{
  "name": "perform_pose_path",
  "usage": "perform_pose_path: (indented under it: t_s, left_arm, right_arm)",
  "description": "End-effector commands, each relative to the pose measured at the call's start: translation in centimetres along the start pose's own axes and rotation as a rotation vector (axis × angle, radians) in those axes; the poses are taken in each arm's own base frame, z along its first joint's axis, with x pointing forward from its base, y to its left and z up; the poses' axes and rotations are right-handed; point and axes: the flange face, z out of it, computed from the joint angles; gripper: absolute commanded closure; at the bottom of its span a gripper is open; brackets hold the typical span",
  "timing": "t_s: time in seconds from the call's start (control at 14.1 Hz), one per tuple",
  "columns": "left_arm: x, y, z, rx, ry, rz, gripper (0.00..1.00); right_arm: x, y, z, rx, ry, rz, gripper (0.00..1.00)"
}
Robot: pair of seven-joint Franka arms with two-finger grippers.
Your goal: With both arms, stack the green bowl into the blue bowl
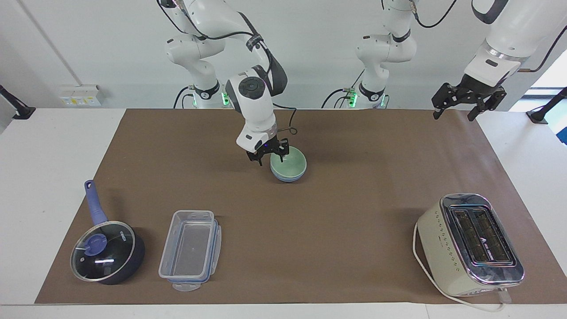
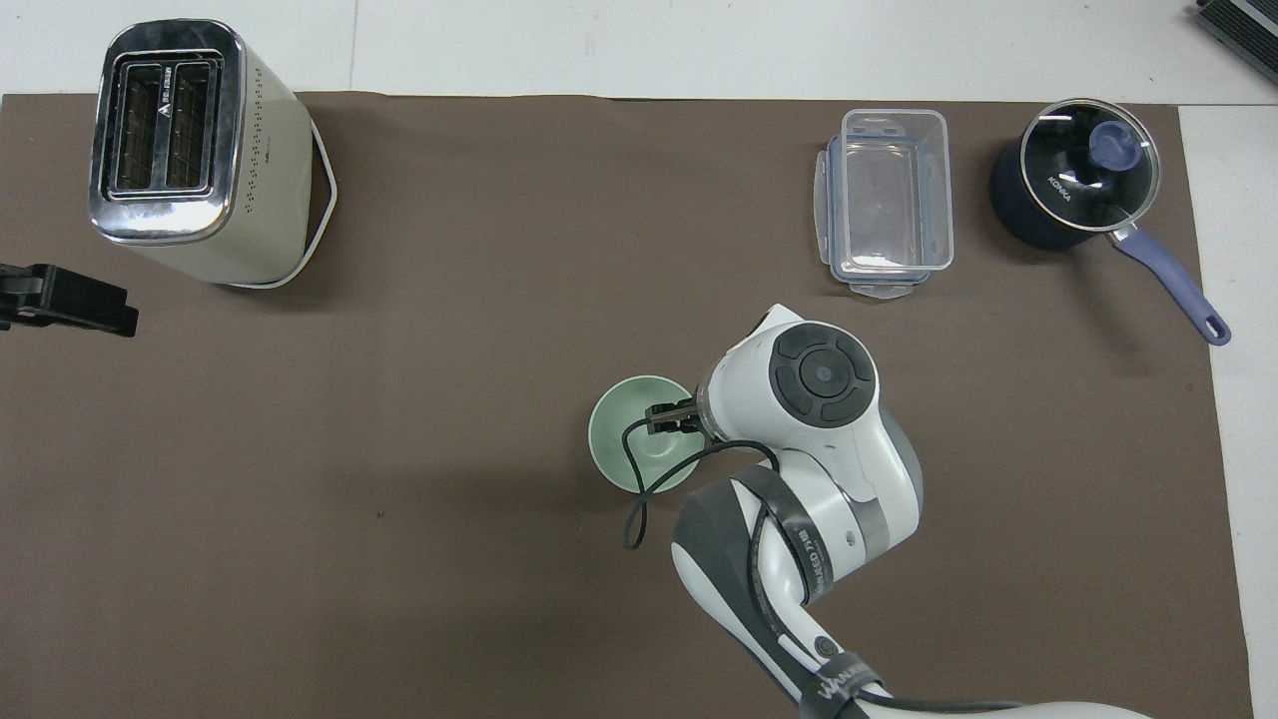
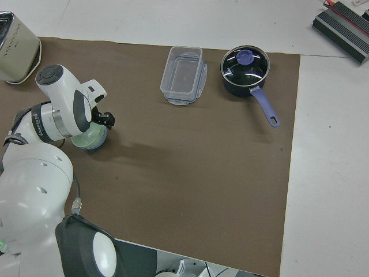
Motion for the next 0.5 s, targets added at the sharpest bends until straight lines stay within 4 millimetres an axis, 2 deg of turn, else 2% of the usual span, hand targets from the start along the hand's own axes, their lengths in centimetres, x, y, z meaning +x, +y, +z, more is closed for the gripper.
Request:
perform_pose_path:
  t_s: [0.0,0.21,0.43]
  left_arm:
    - [-0.8,-0.2,-0.2,-0.013,-0.004,-0.004,0.0]
    - [-0.8,-0.2,-0.2,-0.013,-0.004,-0.004,0.0]
    - [-0.8,-0.2,-0.2,-0.013,-0.004,-0.004,0.0]
  right_arm:
    - [0.8,1.3,-4.0,-0.014,0.032,-0.001,0.0]
    - [1.9,3.3,-8.0,-0.053,0.056,-0.029,0.0]
    - [3.7,8.7,-12.3,-0.134,0.078,-0.051,0.0]
